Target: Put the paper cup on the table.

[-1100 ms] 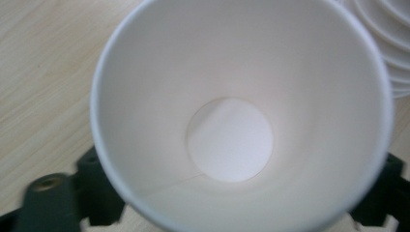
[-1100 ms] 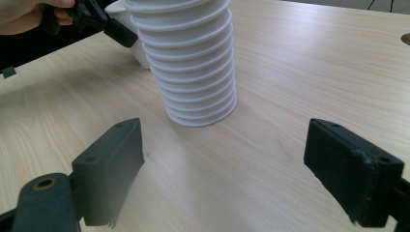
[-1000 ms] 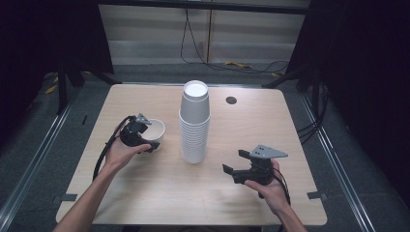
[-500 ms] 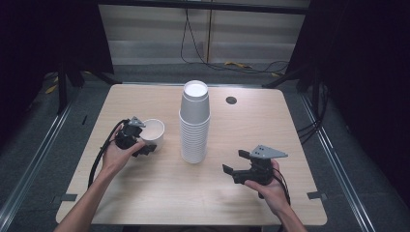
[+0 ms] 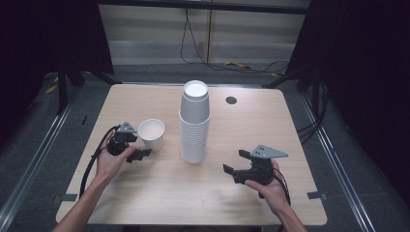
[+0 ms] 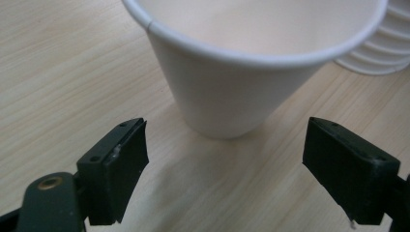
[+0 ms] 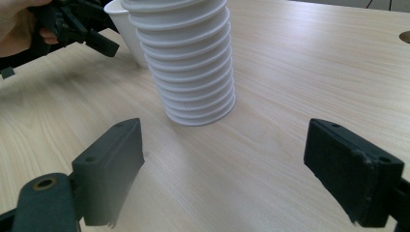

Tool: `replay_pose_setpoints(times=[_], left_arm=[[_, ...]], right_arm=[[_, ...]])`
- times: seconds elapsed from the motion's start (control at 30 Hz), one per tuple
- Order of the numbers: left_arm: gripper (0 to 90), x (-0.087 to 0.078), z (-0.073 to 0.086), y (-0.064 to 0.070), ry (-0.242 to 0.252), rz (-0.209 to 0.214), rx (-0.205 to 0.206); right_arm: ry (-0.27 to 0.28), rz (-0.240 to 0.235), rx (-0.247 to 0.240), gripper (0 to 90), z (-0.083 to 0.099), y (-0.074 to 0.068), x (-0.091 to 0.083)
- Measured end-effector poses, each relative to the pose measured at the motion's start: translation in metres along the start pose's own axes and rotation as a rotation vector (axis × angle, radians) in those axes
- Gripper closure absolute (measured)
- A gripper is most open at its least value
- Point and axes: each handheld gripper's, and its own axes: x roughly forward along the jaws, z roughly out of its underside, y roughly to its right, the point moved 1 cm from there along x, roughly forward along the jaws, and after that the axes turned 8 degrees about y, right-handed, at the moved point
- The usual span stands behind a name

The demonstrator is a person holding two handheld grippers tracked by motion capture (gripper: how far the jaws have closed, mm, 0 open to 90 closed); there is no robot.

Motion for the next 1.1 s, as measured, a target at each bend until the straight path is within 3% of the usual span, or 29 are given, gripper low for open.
replay_pose_setpoints(times=[0.43, 0.73, 0.93, 1.0, 1.1], left_arm=[[15.8, -0.018, 0.011, 0.012, 0.134, 0.012, -0.045], [15.8, -0.028, 0.015, 0.036, 0.179, 0.043, -0.071], [15.9, -0.038, 0.016, 0.05, 0.232, 0.038, -0.038], [15.9, -0.041, 0.016, 0.053, 0.262, 0.05, -0.063], [15.9, -0.043, 0.017, 0.062, 0.271, 0.063, -0.064]], right_arm=[[0.009, 0.005, 0.009, 14.0, 0.002, 0.002, 0.002], [0.004, 0.005, 0.023, 14.0, 0.001, 0.003, 0.0], [-0.01, -0.008, 0.029, 14.0, 0.002, 0.002, 0.001], [-0.012, -0.01, 0.025, 13.9, 0.002, 0.002, 0.002], [-0.014, -0.014, 0.029, 13.8, 0.002, 0.002, 0.002]])
